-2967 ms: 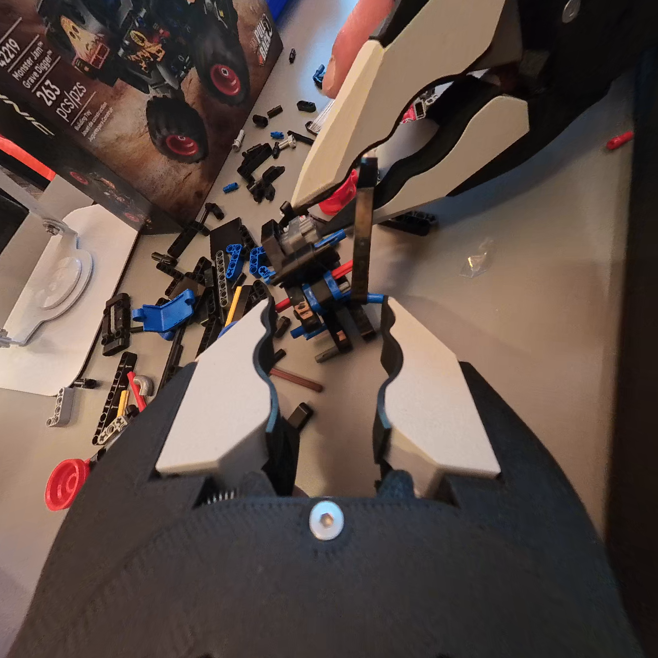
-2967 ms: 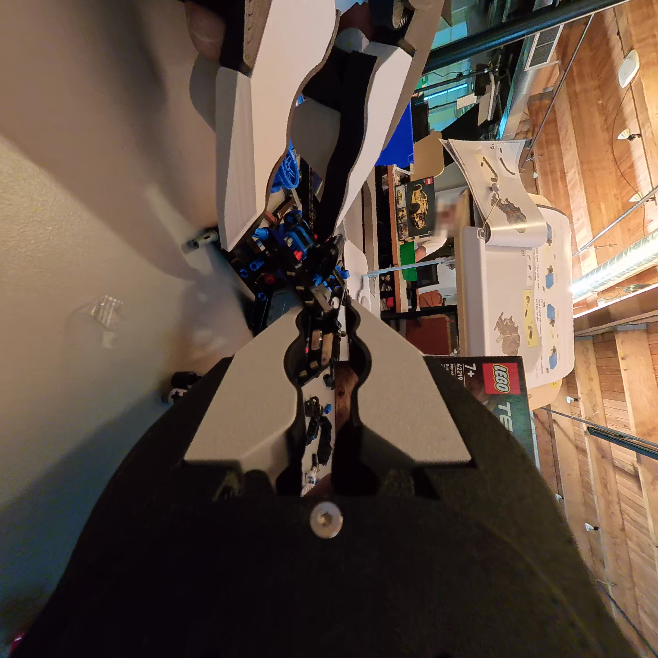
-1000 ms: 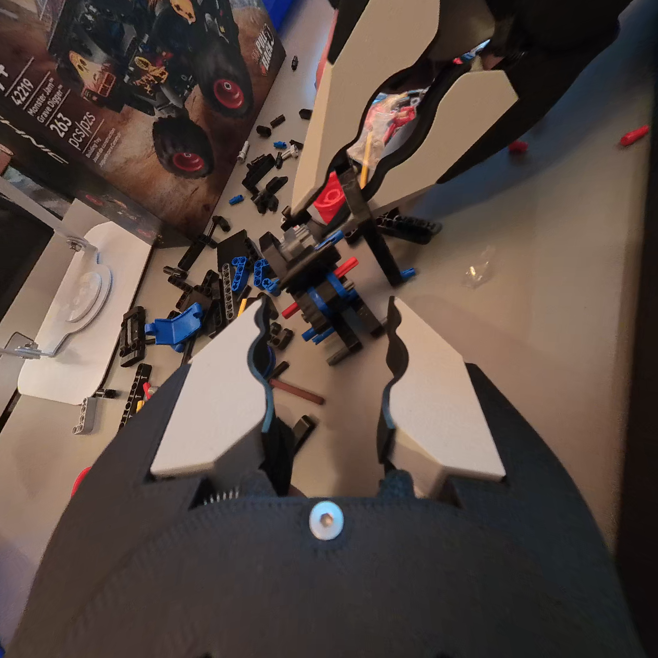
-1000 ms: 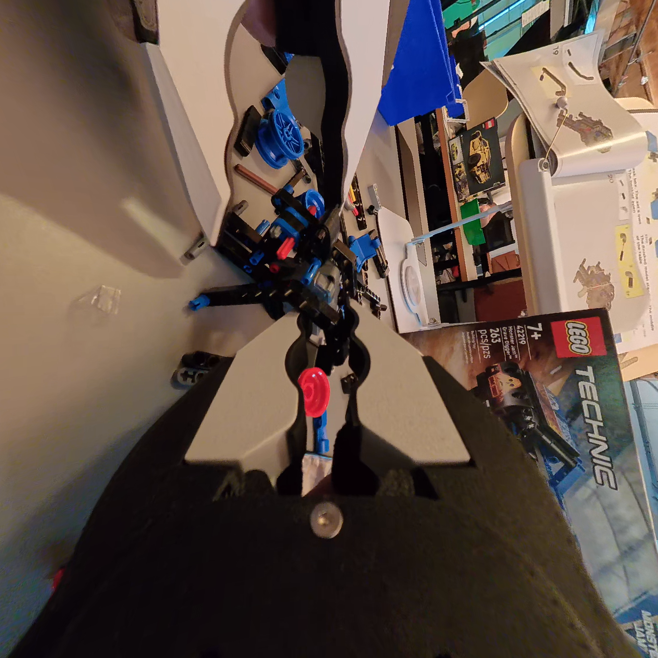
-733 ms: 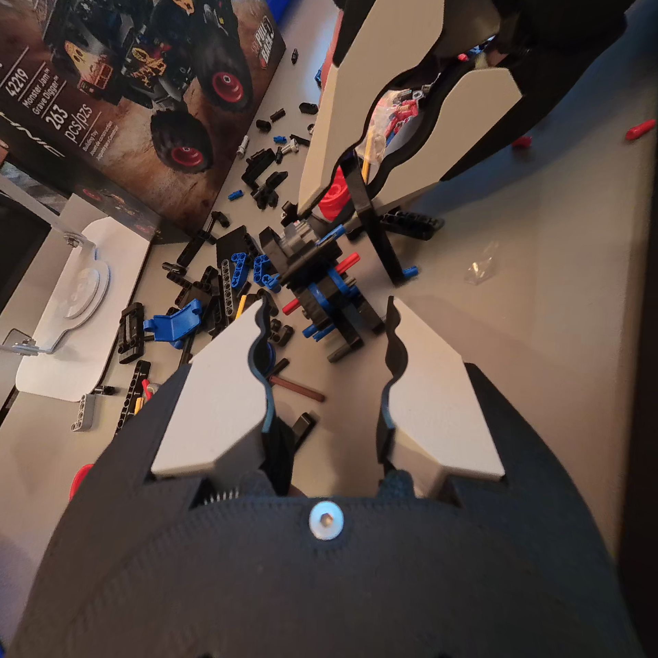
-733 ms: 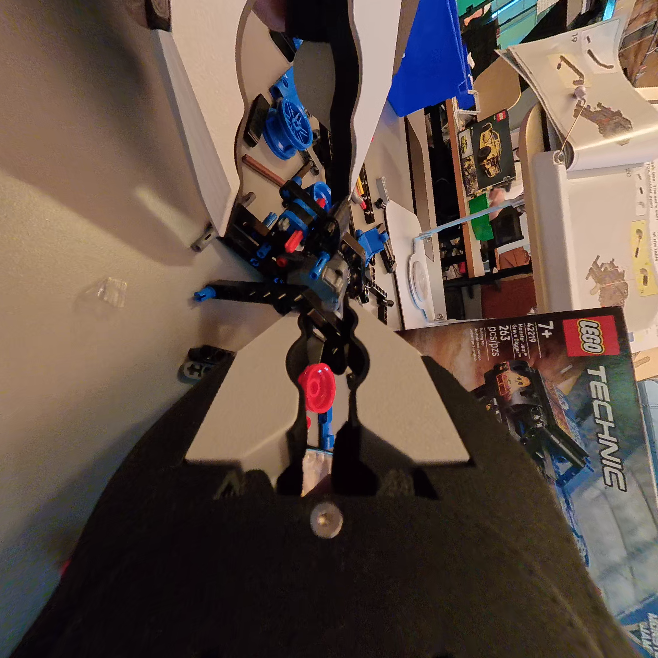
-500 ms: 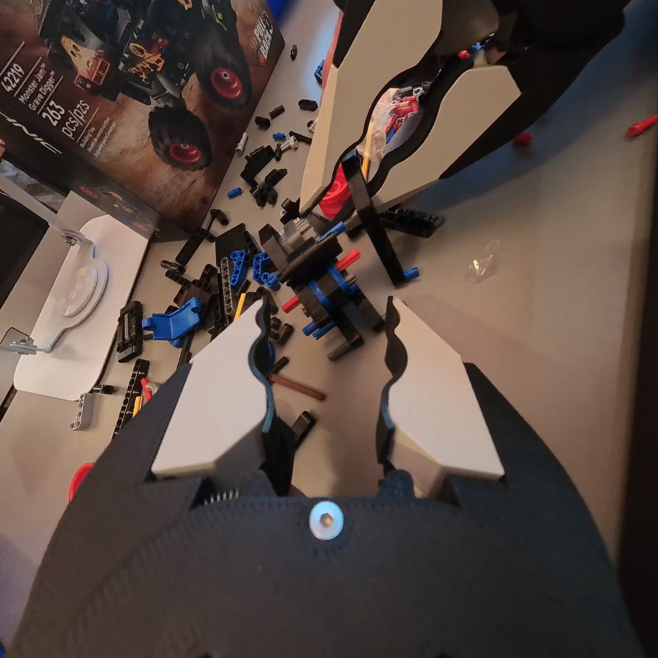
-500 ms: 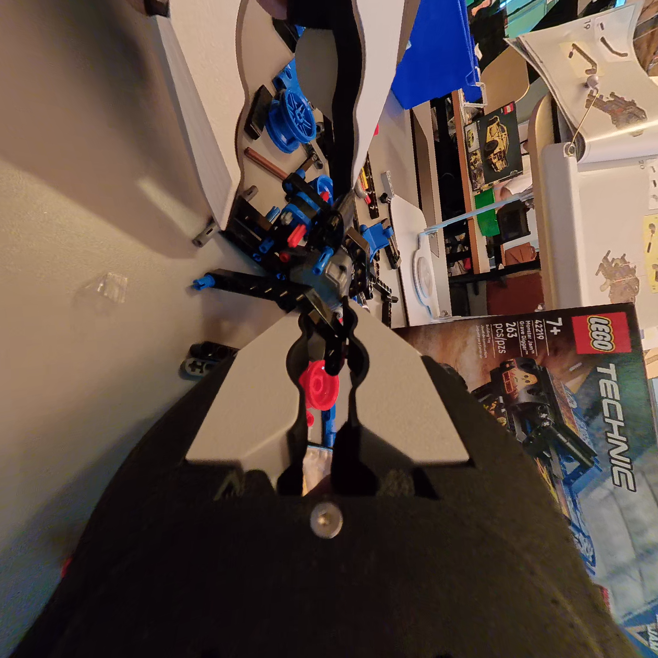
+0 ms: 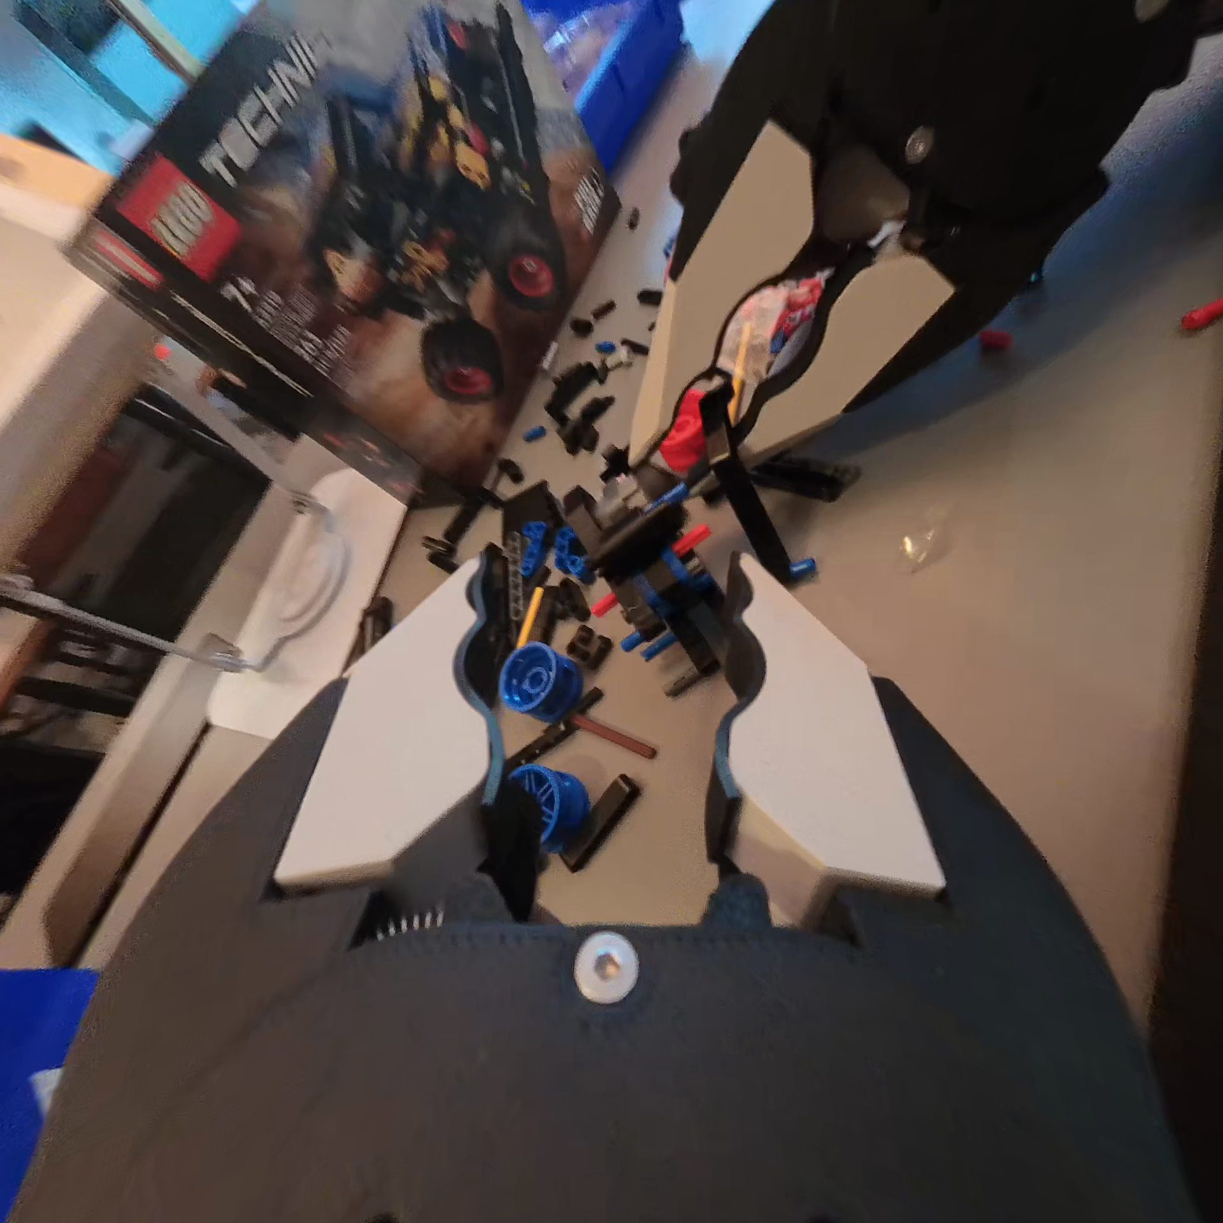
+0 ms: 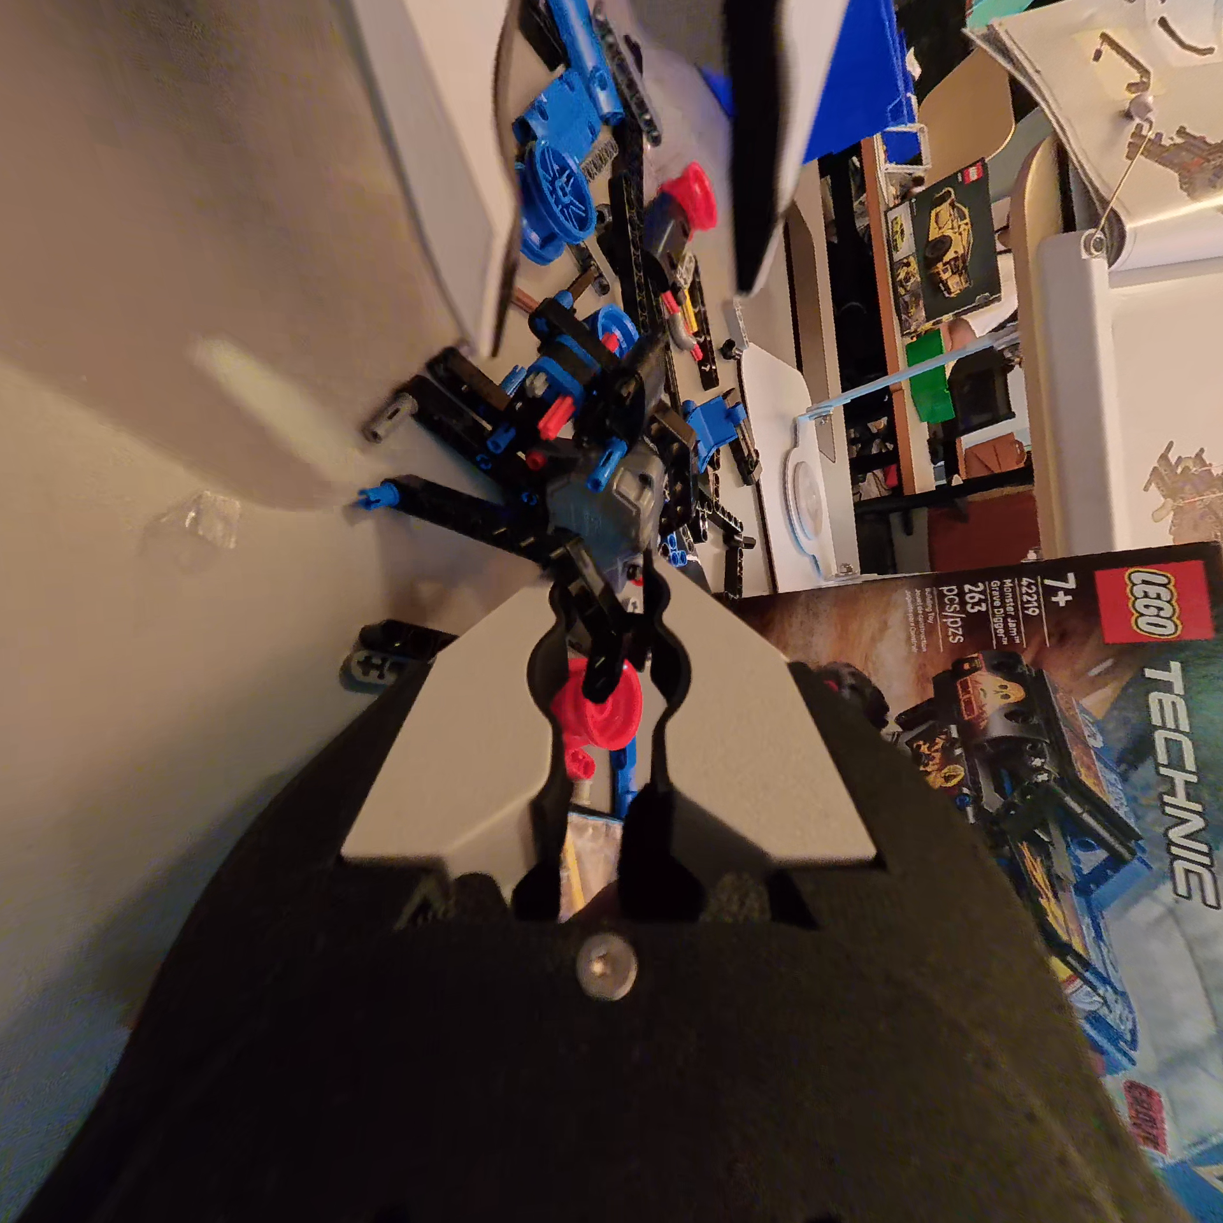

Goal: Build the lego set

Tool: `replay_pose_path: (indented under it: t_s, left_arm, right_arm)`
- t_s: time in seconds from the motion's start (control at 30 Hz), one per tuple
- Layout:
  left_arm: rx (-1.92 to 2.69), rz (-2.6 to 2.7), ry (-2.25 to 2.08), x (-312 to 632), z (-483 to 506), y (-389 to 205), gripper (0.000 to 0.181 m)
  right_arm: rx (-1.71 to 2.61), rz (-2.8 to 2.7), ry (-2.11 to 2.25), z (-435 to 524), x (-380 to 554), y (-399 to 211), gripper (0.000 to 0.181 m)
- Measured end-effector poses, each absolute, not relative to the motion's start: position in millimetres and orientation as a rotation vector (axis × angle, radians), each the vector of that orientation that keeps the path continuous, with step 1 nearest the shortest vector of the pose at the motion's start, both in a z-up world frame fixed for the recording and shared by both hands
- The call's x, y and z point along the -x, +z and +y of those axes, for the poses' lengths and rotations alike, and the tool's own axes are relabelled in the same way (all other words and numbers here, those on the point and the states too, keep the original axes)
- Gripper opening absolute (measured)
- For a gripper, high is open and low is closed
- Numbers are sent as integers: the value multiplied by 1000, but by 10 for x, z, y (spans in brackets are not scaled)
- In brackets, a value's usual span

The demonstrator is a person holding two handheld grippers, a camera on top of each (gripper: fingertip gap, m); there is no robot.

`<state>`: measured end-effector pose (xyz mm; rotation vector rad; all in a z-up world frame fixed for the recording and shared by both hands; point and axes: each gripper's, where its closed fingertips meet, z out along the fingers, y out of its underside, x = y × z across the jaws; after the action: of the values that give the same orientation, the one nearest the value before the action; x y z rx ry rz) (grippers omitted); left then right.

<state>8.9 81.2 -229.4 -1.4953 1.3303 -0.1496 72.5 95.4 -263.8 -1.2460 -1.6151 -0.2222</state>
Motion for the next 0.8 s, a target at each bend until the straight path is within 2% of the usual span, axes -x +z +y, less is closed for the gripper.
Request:
replay_pose_path:
  t_s: [0.03,0.23,0.43,0.57,0.63,0.8]
  left_arm:
    - [1477,1324,-139,-98,777,-2260,66]
    - [1502,1385,-97,-154,583,-2425,61]
    - [1576,1341,-73,-132,676,-2498,68]
    - [1616,1321,-102,-142,729,-2539,71]
    - [1617,1307,-113,-149,743,-2516,73]
    - [1558,1289,-103,-198,657,-2391,67]
  right_arm:
    - [1248,-1618,-222,956,-723,-2647,16]
    - [1275,-1630,-215,974,-712,-2700,14]
    - [1301,-1650,-207,974,-706,-2754,13]
    - [1321,-1658,-153,934,-705,-2757,0]
    - [1331,-1648,-124,926,-699,-2740,1]
    - [1334,-1641,15,834,-687,-2672,0]
